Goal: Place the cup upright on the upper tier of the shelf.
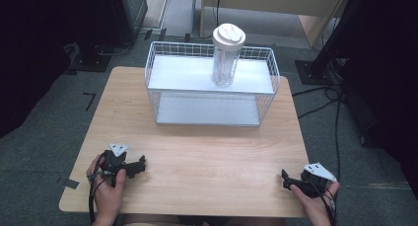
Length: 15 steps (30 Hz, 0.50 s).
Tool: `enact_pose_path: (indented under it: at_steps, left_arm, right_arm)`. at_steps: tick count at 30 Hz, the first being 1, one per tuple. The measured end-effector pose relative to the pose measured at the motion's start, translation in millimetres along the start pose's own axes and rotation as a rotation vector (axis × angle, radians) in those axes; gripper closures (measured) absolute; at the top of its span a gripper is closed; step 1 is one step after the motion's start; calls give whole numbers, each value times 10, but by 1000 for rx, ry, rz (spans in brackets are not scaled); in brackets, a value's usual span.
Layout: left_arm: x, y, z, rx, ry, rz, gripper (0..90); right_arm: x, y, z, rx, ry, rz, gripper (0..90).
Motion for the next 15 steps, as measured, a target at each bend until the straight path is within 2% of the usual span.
enact_pose_path:
  at_steps: [2,4,15]
  left_arm:
    - [0,0,0,0,0,0,0]
    - [0,0,-1,-1,1,1,0]
    - [0,-1,0,1,0,0,0]
  right_arm:
    - [7,4,-40,62,-24,-4,0]
    - [0,6,-44,75,-33,-16,0]
    - [3,5,-47,77,-50,-8,0]
Point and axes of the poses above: each handheld gripper's, and its own axes: z roughly backward along the jaws, y roughly out of its underside, x roughly to its left, the point moved 2 cm from there along -z, roughly forward along the jaws, and after that the axes turned 14 degrees about y, right-handed, at the moved point
